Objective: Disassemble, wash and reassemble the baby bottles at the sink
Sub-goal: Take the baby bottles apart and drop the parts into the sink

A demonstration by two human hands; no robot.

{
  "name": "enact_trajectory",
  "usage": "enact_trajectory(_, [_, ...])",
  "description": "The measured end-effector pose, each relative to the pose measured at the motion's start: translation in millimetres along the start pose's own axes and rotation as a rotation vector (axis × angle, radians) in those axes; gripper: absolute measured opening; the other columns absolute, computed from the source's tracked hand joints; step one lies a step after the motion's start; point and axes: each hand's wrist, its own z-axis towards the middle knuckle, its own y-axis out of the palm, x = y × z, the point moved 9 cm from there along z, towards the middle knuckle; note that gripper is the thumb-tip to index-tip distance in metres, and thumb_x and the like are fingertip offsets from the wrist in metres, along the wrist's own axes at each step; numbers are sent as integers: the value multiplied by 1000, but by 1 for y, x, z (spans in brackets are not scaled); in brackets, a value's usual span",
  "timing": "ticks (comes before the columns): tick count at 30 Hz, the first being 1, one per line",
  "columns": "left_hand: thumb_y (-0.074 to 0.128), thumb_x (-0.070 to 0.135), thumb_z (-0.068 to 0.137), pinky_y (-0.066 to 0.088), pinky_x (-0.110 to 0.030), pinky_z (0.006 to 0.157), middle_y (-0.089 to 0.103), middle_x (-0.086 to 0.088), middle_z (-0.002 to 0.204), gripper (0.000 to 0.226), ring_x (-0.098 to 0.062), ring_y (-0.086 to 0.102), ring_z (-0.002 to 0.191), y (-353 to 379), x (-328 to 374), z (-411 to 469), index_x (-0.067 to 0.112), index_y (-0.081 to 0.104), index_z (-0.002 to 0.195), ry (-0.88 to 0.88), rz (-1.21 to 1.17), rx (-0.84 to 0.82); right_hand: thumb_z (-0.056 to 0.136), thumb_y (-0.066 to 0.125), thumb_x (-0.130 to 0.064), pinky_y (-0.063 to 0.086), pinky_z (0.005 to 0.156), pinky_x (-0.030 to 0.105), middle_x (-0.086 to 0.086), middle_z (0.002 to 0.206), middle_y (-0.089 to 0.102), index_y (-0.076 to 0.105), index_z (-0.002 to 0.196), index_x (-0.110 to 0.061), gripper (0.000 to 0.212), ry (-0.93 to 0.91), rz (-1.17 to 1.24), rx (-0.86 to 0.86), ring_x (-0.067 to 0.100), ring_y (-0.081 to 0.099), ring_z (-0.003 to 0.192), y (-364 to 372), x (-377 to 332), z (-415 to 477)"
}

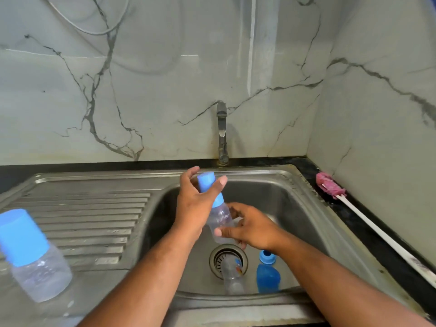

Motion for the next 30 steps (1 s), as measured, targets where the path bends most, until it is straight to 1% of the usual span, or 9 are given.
enact_trajectory(3, [81,41,82,61,-35,81,67,3,112,56,-14,71,97,20,-18,-8,25,53,127,-112,89,-190,83,84,-35,55,57,33,0,111,68,59,127,-23,52,30,74,86,16,61,63,-10,6,3])
enact_trajectory(6, [72,50,89,61,-37,83,73,-3,104,40,-16,74,91,26,-28,-13,22,64,116,-145,159,-268,83,82,-42,57,58,33,-2,113,68,59,129,-24,54,38,46,41,16,65,67,-7,7,2])
enact_trajectory(11, [77,50,84,58,-36,83,72,2,97,38,-14,71,90,15,-31,-3,26,66,112,-59,360,-286,83,72,-62,57,59,30,-6,115,66,49,144,-30,73,92,-51,102,12,67,72,-22,11,0])
enact_trajectory(14, [82,45,78,55,-34,78,71,6,92,37,-12,68,86,23,-31,-3,28,68,108,51,570,-395,87,71,-56,56,57,29,-3,113,65,37,151,-33,76,85,26,255,15,66,74,-41,7,-2])
enact_trajectory(17, [81,54,70,59,-34,77,71,12,89,42,-4,67,81,38,-35,-12,35,69,106,98,703,-545,86,74,-51,57,55,31,0,106,68,49,139,-35,61,49,57,297,17,70,75,-47,2,-4])
enact_trajectory(20, [80,58,65,61,-37,77,72,15,88,44,-1,68,79,42,-41,-13,39,69,103,108,772,-605,83,79,-49,61,57,36,6,90,74,69,110,-21,40,56,16,264,27,73,72,-44,2,-5])
enact_trajectory(22, [81,57,63,61,-40,77,72,13,87,43,-4,68,78,42,-44,-12,36,70,100,101,792,-613,83,79,-48,61,58,36,10,80,74,70,97,-11,40,76,23,265,29,71,66,-44,4,-5])
enact_trajectory(27, [81,54,63,61,-42,76,70,14,83,29,-9,68,77,46,-42,-12,44,65,86,104,842,-613,89,74,-49,61,58,35,13,70,73,69,91,-4,45,138,40,336,27,70,59,-51,9,-6])
enact_trajectory(30, [81,50,67,59,-38,75,68,14,85,30,-10,66,78,46,-35,-11,45,65,91,146,906,-571,93,71,-45,57,53,30,15,67,72,68,90,-2,43,185,39,401,25,68,53,-53,9,-8])
